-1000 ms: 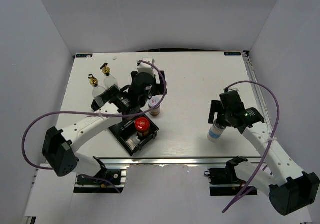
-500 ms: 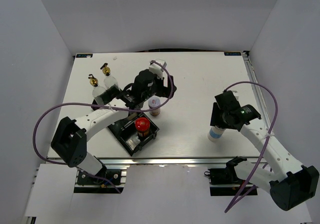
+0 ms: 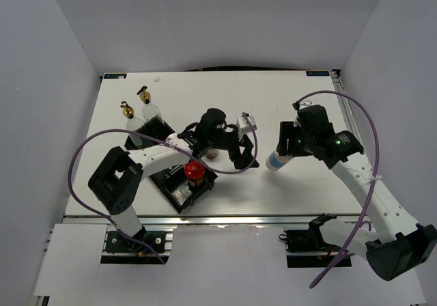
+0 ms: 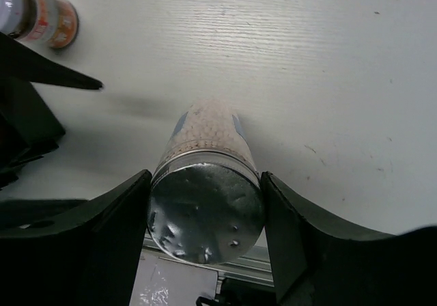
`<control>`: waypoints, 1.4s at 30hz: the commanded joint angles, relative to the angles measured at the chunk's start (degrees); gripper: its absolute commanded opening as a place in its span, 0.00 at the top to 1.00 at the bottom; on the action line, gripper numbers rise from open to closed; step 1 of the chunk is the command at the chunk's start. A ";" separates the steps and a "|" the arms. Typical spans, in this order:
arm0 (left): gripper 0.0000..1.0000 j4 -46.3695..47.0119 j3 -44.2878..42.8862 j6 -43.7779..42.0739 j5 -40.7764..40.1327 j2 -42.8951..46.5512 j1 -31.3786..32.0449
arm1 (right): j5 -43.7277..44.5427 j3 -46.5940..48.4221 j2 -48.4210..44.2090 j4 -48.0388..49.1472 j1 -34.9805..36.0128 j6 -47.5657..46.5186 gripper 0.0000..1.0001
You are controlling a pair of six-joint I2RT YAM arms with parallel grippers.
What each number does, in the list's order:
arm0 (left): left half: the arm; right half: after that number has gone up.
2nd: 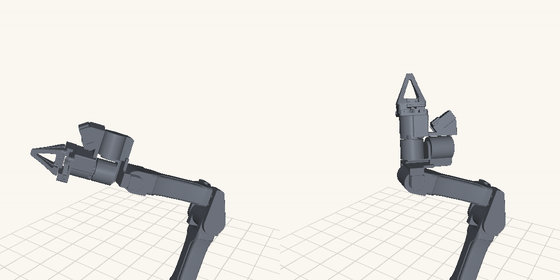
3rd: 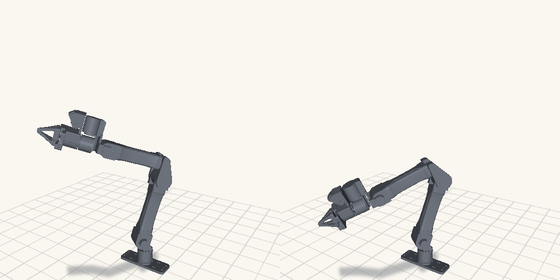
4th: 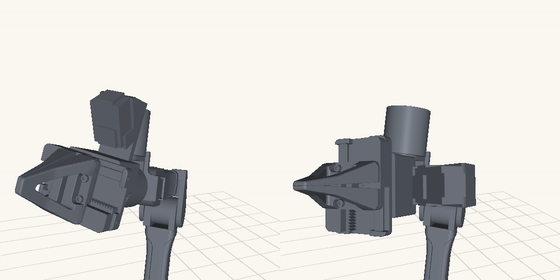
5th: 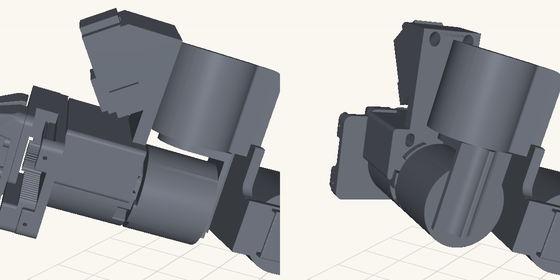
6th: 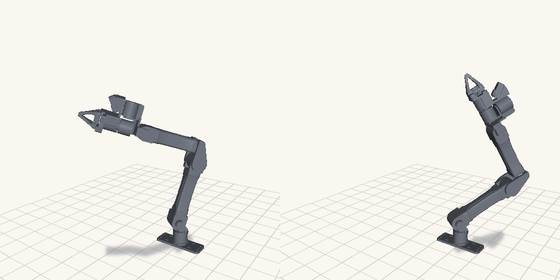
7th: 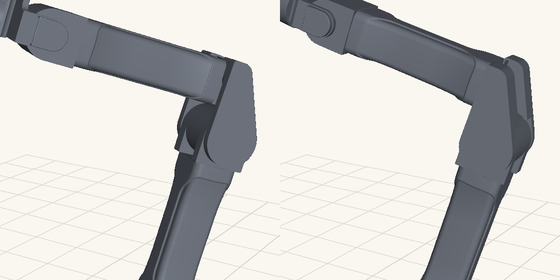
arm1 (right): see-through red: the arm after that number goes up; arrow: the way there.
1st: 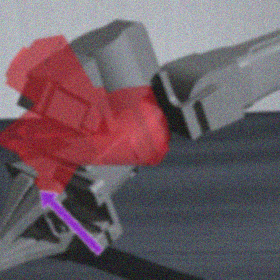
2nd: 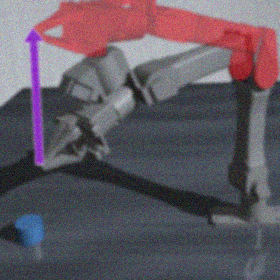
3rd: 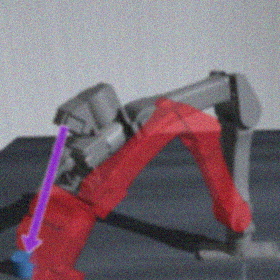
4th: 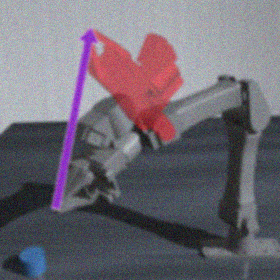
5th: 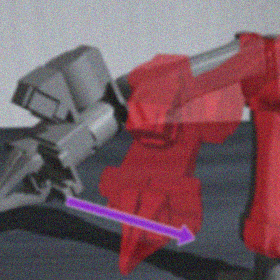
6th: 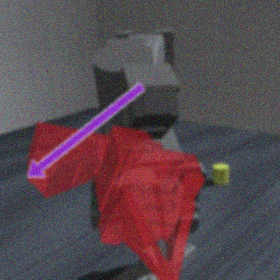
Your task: Organize the condiment bottles
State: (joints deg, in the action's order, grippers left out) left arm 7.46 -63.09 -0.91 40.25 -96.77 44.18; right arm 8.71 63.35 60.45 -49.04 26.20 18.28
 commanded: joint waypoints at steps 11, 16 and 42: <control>0.02 -1.22 -3.27 -12.36 5.46 2.55 4.51 | -23.38 9.77 4.41 4.21 1.66 -7.12 0.94; 0.03 -0.61 -3.53 -12.36 6.33 2.55 4.77 | -27.34 11.26 6.43 3.60 3.33 -7.74 0.94; 0.86 11.87 2.18 6.94 -26.65 10.28 1.79 | 8.15 5.39 -10.51 14.84 3.95 -0.01 0.11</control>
State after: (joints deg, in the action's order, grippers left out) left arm 12.36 -60.99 -0.78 26.74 -93.69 48.10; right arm 7.68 71.79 51.40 -38.68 30.37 15.51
